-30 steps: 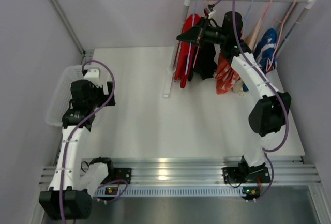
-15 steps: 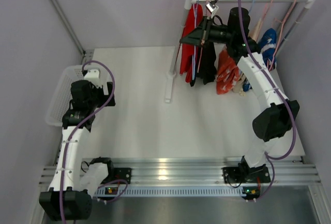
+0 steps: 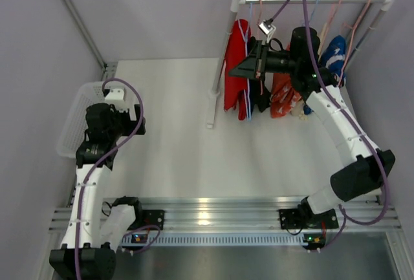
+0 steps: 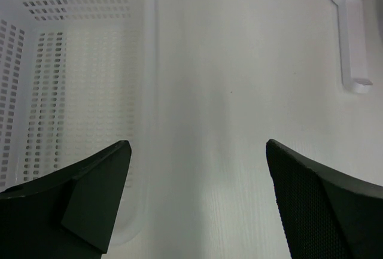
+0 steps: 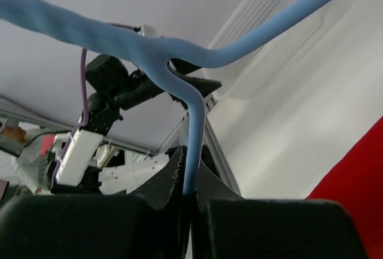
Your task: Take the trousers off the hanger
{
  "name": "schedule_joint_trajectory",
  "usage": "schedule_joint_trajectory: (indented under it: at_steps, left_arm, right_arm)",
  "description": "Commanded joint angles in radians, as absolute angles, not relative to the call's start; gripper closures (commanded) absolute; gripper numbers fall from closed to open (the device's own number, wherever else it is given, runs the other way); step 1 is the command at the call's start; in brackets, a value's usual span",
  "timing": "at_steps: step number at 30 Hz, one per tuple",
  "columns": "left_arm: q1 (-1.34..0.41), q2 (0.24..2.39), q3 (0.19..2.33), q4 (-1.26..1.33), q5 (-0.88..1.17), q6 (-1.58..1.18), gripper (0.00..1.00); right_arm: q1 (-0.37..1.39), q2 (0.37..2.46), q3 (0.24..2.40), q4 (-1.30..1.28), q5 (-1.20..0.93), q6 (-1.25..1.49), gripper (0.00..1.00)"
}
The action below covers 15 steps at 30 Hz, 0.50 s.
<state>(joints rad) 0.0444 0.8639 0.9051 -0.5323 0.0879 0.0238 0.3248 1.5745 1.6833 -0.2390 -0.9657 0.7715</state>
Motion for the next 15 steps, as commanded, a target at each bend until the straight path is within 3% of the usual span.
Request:
schedule_joint_trajectory:
  at_steps: [1,7,15]
  left_arm:
    - [0.049,0.795,0.887,-0.511,0.184,0.052,0.01]
    - [0.048,0.669,0.845,-0.508,0.333,0.129,0.01]
    - [0.048,0.601,0.853,-0.603,0.449,0.196,0.01]
  right_arm:
    - [0.394,1.356,1.655,-0.144,-0.994,0.643,1.00]
    - [0.492,1.204,1.517,-0.251,-0.965,0.572,1.00]
    - [0.621,1.207,1.561,-0.350,-0.914,0.457,1.00]
